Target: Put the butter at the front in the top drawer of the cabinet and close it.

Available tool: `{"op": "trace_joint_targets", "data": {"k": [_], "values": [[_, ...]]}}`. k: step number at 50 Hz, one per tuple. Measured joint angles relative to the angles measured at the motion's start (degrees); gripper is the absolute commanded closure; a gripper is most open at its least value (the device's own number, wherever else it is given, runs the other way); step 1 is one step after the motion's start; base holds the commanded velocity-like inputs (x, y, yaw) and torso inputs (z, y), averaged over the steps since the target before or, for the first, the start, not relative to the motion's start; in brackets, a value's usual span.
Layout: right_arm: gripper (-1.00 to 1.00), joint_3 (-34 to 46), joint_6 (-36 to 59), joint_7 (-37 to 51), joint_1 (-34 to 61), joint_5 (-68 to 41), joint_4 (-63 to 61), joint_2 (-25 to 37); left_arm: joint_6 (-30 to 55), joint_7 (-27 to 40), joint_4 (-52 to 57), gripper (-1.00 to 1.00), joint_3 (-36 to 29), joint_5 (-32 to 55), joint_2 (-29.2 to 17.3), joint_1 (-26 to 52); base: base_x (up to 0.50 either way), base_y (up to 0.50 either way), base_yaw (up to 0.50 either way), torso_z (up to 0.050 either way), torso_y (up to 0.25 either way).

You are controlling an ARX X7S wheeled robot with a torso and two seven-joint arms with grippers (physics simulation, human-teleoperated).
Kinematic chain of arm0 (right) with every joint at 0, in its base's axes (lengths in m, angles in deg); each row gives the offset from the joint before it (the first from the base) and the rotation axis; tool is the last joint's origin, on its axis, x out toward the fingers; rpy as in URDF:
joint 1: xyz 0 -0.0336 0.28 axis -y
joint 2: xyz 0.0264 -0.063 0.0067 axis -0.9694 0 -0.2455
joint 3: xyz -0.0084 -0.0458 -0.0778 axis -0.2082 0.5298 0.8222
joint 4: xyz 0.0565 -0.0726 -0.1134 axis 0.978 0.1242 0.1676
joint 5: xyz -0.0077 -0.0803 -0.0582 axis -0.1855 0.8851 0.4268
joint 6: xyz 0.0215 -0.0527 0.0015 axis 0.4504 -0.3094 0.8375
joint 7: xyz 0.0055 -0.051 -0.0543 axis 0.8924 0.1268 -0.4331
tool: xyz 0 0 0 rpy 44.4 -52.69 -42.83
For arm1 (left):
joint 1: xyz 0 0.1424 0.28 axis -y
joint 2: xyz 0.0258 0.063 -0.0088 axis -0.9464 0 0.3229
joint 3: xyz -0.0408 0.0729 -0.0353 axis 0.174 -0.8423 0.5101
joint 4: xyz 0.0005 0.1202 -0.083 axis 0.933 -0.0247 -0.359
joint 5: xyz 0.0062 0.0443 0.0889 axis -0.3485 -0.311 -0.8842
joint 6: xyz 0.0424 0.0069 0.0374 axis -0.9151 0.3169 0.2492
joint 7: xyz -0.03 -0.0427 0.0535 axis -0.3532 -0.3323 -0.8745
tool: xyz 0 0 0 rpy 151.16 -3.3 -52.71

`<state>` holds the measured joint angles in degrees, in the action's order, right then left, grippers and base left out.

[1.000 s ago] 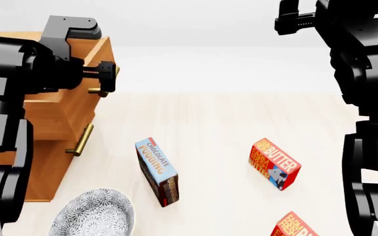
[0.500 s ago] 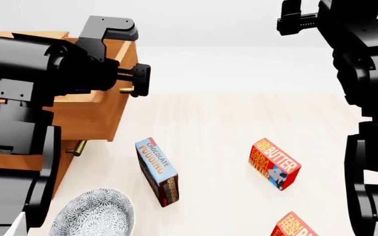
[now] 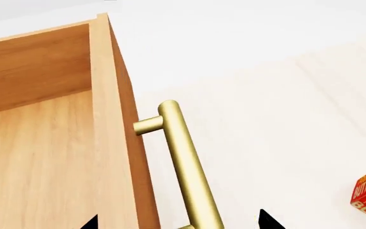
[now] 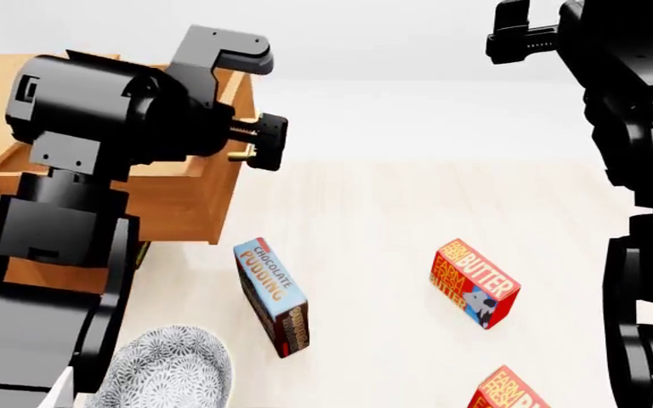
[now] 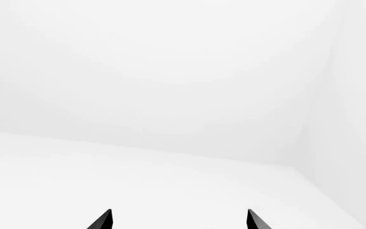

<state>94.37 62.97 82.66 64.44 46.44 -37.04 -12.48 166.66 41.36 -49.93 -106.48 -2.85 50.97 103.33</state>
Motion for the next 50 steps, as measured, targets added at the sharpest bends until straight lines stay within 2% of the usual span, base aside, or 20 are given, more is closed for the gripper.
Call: {"op": "trace_joint_targets", "data": {"k": [8, 25, 36, 50], "values": [[-1.00, 0.21, 0.54, 0.02, 0.15, -0.09, -0.42, 0.05, -0.21, -0.60, -1.13, -1.00, -0.86, 0.58, -0.18, 2.30, 0.00, 0.00, 0.00, 0.000, 0.003], [-1.00, 1.22, 3.05, -0.99, 0.49, -0.52, -2.33, 0.71, -6.10, -5.31, -3.39, -1.00, -0.43, 5.40, -2.01, 13.03, 0.00, 0.00, 0.00, 0.000, 0.000], [-1.00, 4.09, 6.80, -5.93, 1.51, -1.63, -5.29, 3.96, -13.61, -3.58, 2.11, -1.00, 0.81, 4.45, -6.08, 12.15, 0.00, 0.00, 0.00, 0.000, 0.000], [-1.00, 11.04, 12.26, -19.17, 2.80, -4.59, -8.38, 12.55, -24.67, 0.95, 7.68, -1.00, 2.73, 1.44, -9.72, 9.98, 0.00, 0.00, 0.00, 0.000, 0.000]]}}
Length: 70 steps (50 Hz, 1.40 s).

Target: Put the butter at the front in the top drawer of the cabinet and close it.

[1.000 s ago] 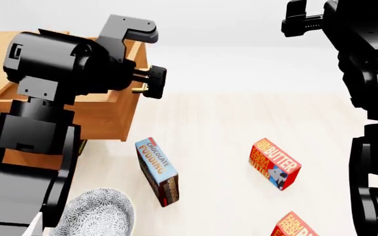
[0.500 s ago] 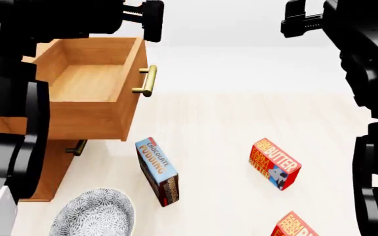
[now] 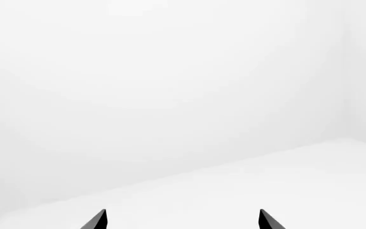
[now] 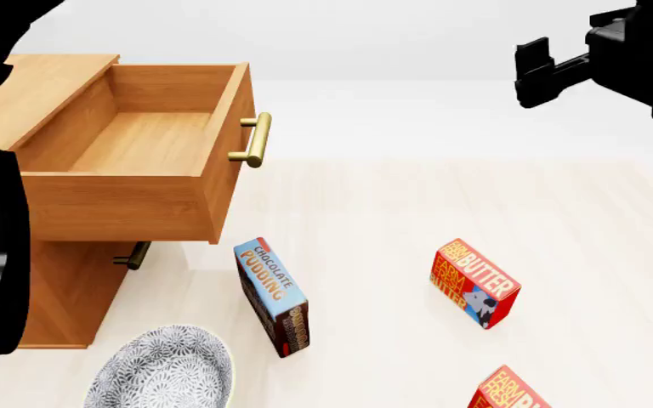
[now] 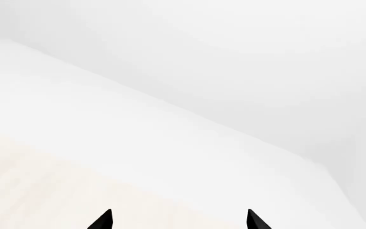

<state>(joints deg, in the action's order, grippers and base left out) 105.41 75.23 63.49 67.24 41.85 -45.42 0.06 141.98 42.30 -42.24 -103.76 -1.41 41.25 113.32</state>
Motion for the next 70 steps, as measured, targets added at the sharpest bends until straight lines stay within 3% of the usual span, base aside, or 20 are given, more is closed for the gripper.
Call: {"op": "trace_joint_targets", "data": {"k": [27, 49, 70], "values": [[-1.00, 9.16, 5.72, -15.79, -6.78, -6.12, -7.75, 10.76, -9.41, 3.08, 4.20, -1.00, 1.06, -2.46, -2.67, -0.60, 0.00, 0.00, 0.00, 0.000, 0.000], [-1.00, 10.30, 5.28, -16.39, -14.29, -7.76, -9.55, 13.49, -11.90, 2.21, 4.04, -1.00, 0.05, -2.77, -3.03, -0.75, 0.00, 0.00, 0.00, 0.000, 0.000], [-1.00, 9.98, 0.47, -13.58, -20.11, -6.93, -4.07, 11.54, -10.66, 1.59, 5.66, -1.00, 0.05, -1.62, -3.35, -1.92, 0.00, 0.00, 0.00, 0.000, 0.000]]}}
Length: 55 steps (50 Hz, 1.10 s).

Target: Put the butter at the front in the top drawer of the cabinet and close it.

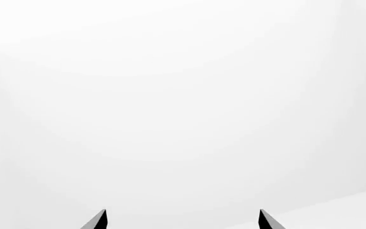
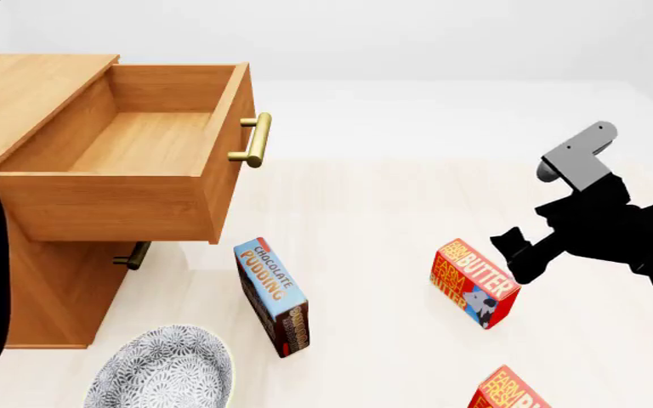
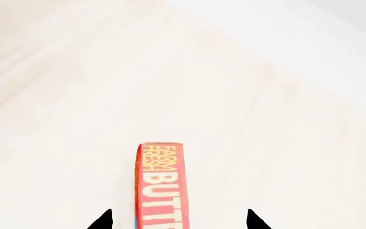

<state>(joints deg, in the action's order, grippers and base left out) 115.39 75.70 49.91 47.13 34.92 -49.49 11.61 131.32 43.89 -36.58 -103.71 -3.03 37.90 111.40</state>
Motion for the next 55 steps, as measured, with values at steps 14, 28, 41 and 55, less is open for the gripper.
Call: {"op": "trace_joint_targets", "data": {"k": [14, 28, 41, 55], "values": [[-1.00, 0.81, -3.85, 1.56, -2.17, 1.60, 5.92, -2.22, 0.73, -0.04, 0.87, -1.00, -0.17, 0.30, -0.35, -0.41, 0.00, 0.00, 0.00, 0.000, 0.000], [-1.00, 1.41, -7.01, 2.36, -3.38, 2.68, 10.90, -4.06, 0.47, 0.07, 0.61, -1.00, -0.50, 0.21, -0.53, -0.84, 0.00, 0.00, 0.00, 0.000, 0.000], [-1.00, 1.95, -8.84, 2.37, -3.49, 3.22, 13.71, -5.30, 0.11, 0.89, -0.25, -1.00, 0.07, 0.23, -0.53, -0.72, 0.00, 0.00, 0.00, 0.000, 0.000], [-1.00, 2.24, -9.13, 2.44, -3.59, 3.31, 14.27, -5.75, 1.25, 1.98, -1.32, -1.00, 0.80, 0.54, -0.41, -0.63, 0.00, 0.00, 0.00, 0.000, -0.034]]}}
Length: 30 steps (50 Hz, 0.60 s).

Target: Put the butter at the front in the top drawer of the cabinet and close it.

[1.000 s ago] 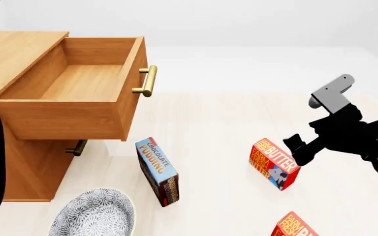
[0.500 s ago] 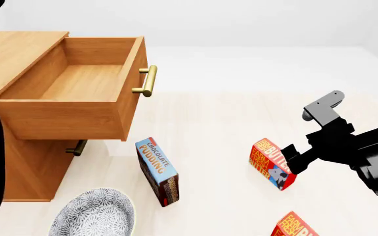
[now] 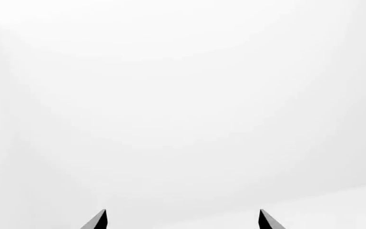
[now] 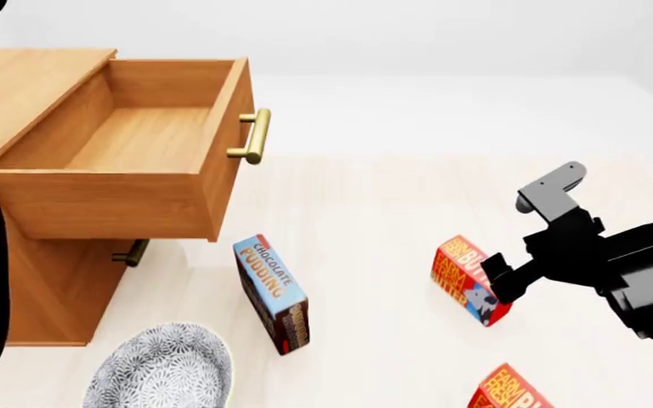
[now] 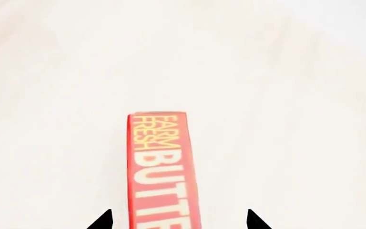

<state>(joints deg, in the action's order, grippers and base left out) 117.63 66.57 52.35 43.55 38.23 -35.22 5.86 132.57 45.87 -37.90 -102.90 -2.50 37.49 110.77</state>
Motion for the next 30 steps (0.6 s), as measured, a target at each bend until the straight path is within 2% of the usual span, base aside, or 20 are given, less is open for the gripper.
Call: {"op": "trace_joint_targets", "data": {"k": [30], "values": [[-1.00, -0.40, 0.36, 0.60, -0.83, -0.59, -0.67, 0.12, -2.92, 0.22, -5.78, -1.00, -0.24, -0.25, 1.28, 0.14, 0.00, 0.00, 0.00, 0.000, -0.097]]}}
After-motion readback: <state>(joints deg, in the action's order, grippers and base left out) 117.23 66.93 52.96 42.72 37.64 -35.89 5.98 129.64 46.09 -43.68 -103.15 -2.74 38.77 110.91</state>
